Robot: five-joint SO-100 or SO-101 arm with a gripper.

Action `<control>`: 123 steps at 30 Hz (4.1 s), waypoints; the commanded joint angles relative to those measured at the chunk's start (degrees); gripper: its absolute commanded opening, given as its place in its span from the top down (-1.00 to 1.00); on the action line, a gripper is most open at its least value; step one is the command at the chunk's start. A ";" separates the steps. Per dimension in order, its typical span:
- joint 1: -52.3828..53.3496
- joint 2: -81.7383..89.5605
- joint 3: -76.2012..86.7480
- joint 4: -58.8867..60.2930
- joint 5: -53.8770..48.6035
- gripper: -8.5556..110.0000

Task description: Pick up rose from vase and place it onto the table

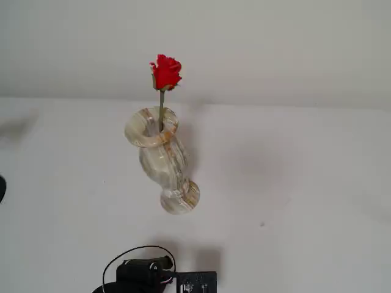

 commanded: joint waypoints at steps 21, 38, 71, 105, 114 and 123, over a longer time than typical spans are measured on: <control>-0.44 0.79 -0.18 -0.88 -0.88 0.79; -10.46 0.88 -12.04 -3.87 -55.55 0.76; 0.53 -82.62 -87.89 -34.10 -71.89 0.50; 22.24 -75.85 -115.22 -27.86 -97.38 0.86; 38.06 -72.86 -114.61 -12.57 -105.73 0.86; 36.91 -65.83 -110.13 21.53 -106.00 0.86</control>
